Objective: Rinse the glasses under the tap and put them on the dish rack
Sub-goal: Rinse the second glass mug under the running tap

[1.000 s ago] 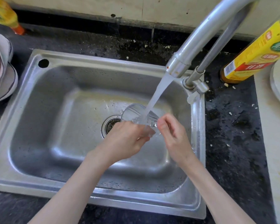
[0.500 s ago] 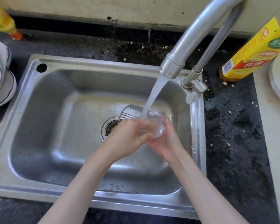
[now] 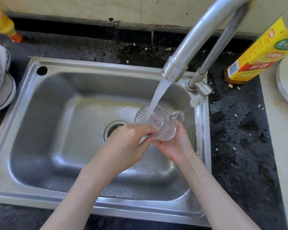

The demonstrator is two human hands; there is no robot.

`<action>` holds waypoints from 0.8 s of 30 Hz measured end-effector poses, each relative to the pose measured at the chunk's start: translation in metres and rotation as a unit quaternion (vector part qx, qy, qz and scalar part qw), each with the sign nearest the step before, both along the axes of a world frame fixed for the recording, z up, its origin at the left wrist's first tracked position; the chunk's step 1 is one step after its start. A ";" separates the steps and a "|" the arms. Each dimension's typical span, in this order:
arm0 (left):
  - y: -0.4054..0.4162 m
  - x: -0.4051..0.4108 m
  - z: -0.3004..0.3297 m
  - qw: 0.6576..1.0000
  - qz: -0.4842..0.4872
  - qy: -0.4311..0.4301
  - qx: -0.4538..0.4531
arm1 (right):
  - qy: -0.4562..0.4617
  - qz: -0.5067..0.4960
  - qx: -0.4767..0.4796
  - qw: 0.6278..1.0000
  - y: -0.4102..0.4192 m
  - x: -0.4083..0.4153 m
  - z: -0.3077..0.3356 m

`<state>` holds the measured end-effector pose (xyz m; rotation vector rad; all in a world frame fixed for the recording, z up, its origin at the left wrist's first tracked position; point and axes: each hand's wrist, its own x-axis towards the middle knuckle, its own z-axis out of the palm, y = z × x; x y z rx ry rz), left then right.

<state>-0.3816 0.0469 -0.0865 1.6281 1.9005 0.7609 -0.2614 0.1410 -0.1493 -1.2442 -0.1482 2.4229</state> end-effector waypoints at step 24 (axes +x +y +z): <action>0.013 0.010 -0.015 0.650 0.102 -0.740 -0.140 | -0.174 0.076 0.359 0.914 -0.008 0.002 -0.001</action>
